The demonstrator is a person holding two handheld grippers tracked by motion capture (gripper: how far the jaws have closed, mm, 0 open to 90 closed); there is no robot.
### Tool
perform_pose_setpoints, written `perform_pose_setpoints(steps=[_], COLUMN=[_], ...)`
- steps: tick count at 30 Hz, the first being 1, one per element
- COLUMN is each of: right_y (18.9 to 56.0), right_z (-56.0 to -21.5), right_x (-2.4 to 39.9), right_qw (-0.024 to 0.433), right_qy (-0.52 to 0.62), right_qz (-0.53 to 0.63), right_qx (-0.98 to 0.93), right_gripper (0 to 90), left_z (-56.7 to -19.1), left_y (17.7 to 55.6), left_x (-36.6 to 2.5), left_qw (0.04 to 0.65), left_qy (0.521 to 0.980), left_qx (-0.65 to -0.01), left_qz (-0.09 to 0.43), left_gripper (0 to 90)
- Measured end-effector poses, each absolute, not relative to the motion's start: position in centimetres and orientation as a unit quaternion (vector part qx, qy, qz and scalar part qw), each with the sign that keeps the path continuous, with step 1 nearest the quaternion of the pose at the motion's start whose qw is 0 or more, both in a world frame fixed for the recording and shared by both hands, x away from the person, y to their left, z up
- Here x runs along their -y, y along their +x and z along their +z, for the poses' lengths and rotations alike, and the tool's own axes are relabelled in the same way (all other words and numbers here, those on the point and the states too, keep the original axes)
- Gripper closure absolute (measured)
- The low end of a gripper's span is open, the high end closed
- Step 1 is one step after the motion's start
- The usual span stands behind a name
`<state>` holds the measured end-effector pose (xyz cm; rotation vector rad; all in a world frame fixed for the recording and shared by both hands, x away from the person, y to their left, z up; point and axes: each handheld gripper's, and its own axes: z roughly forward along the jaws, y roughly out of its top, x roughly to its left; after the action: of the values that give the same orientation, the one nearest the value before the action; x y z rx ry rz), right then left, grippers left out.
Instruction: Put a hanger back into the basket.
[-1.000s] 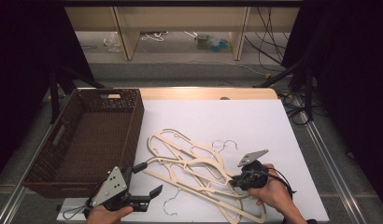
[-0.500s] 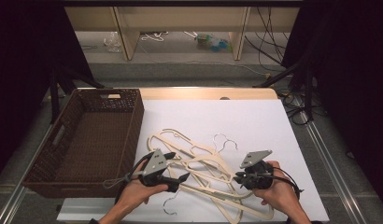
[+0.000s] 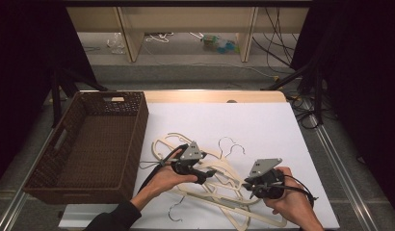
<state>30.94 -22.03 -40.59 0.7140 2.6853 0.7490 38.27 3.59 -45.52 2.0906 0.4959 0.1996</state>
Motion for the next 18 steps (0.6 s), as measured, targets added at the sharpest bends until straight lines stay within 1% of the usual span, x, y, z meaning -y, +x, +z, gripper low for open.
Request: perform_pose_setpoints(steps=[1, 3, 4, 6, 7, 8, 10, 12, 13, 14, 15, 16, 17, 18], right_y=[30.84, 30.76, 30.76, 30.72, 30.66, 30.69, 30.59, 30.61, 30.51, 30.58, 30.54, 30.54, 30.48, 30.48], right_z=[-40.51, -40.56, -40.56, -40.54, -40.51, -40.5, -40.46, -40.48, -40.43, -40.44, -40.43, -40.43, -40.43, -40.43], right_x=[22.05, 21.97, 21.97, 21.95, 21.91, 21.93, 21.9, 21.86, 21.79, 21.81, 21.8, 21.8, 21.87, 21.87], right_qw=[0.129, 0.132, 0.132, 0.134, 0.133, 0.135, 0.13, 0.136, 0.13, 0.139, 0.14, 0.14, 0.134, 0.134], right_qy=[0.243, 0.24, 0.24, 0.235, 0.237, 0.232, 0.236, 0.225, 0.222, 0.213, 0.209, 0.209, 0.206, 0.206], right_qz=[0.255, 0.258, 0.258, 0.258, 0.258, 0.257, 0.255, 0.258, 0.253, 0.254, 0.253, 0.253, 0.252, 0.252], right_qx=[-0.927, -0.926, -0.926, -0.928, -0.927, -0.928, -0.929, -0.93, -0.933, -0.933, -0.934, -0.934, -0.936, -0.936], right_gripper=[80.8, 80.8, 80.8, 80.8, 80.7, 80.8, 80.8, 80.8, 80.7, 80.7, 80.7, 80.7, 80.7, 80.7], left_z=[-45.47, -45.48, -45.46, -45.41, -45.41, -45.35, -45.36, -45.42, -45.32, -45.25, -45.25, -45.17, -44.96, -44.96], left_y=[38.31, 38.4, 38.55, 38.72, 38.72, 38.92, 38.89, 38.95, 39.12, 39.1, 39.1, 39.09, 39.01, 39.01], left_x=[-3.44, -3.25, -3.13, -2.91, -2.91, -2.92, -2.92, -2.89, -3.02, -3.09, -3.09, -3.14, -3.26, -3.26], left_qw=[0.466, 0.465, 0.461, 0.47, 0.47, 0.467, 0.464, 0.466, 0.464, 0.463, 0.463, 0.463, 0.457, 0.457], left_qy=[0.858, 0.861, 0.865, 0.86, 0.86, 0.866, 0.866, 0.866, 0.87, 0.87, 0.87, 0.871, 0.877, 0.877], left_qx=[-0.201, -0.195, -0.19, -0.19, -0.19, -0.176, -0.18, -0.178, -0.167, -0.167, -0.167, -0.162, -0.147, -0.147], left_qz=[0.077, 0.069, 0.063, 0.048, 0.048, 0.035, 0.036, 0.026, 0.022, 0.021, 0.021, 0.017, 0.015, 0.015], left_gripper=[34.6, 38.3, 38.3, 44.7, 45.2, 47.4, 50.4, 53.3, 54.4, 55.7, 57.7, 57.7, 60.7, 62.4])
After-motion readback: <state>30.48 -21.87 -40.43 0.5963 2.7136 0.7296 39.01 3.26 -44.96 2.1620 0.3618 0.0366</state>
